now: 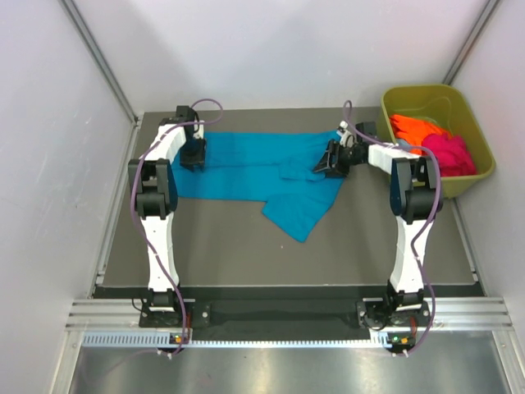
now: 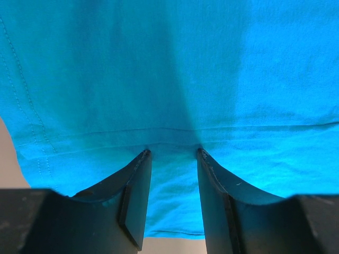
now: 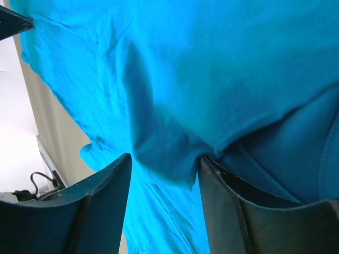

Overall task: Fold and stack the t-shirts
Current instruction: Fold the tshirt

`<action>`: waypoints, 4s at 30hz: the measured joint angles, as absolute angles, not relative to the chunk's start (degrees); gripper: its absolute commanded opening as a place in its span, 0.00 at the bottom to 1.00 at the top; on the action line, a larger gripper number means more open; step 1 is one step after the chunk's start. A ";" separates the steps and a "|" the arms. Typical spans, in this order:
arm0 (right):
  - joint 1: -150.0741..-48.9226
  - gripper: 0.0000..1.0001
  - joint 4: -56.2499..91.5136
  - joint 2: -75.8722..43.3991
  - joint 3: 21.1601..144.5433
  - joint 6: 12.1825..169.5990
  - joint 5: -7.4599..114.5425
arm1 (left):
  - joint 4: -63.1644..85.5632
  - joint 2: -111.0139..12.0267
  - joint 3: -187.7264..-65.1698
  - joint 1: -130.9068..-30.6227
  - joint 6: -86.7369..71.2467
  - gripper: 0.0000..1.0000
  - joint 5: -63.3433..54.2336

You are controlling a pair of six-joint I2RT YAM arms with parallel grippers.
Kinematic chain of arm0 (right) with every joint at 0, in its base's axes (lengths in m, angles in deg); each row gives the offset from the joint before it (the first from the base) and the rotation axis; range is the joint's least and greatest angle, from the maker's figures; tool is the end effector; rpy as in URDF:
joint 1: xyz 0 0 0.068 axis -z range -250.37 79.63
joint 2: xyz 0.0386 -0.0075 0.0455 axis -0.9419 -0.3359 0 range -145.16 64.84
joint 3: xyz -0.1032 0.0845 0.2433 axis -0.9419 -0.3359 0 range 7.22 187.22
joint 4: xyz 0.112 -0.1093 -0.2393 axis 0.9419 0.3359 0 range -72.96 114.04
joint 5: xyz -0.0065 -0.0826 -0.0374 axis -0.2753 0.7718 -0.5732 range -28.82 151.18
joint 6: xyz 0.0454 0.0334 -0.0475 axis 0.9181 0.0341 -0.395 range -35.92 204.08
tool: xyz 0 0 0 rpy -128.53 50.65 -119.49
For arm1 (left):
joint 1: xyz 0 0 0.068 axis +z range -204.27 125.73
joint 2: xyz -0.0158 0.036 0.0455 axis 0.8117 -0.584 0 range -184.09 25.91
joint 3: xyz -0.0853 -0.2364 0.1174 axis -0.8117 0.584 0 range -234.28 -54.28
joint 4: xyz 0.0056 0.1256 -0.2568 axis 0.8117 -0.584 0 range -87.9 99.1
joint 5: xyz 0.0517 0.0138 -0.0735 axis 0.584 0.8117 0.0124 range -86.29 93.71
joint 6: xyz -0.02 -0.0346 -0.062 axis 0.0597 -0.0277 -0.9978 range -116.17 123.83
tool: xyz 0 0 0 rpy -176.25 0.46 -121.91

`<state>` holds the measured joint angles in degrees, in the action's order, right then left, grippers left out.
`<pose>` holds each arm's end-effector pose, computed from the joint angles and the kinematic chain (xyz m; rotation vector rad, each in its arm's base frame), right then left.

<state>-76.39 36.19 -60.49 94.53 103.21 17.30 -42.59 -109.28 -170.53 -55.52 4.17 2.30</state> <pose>0.4829 0.0938 0.1137 -0.0093 2.5350 1.1513 0.5311 -0.0132 0.1437 0.0448 2.8032 -0.0383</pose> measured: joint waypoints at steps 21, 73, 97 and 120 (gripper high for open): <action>-77.07 0.51 34.69 -51.25 84.41 109.07 13.68 | -42.59 -109.28 -170.55 -55.87 4.22 0.45 2.86; -109.79 0.45 50.97 -28.91 66.50 54.08 34.22 | -35.04 -86.31 -145.04 -46.93 7.43 0.50 7.83; -111.54 0.10 42.90 -32.10 63.14 50.06 41.08 | -35.15 -82.55 -140.25 -43.98 4.96 0.50 5.47; -111.65 0.00 49.26 -22.99 63.16 49.57 46.53 | -38.80 -95.14 -146.83 -34.45 -2.89 0.52 -7.76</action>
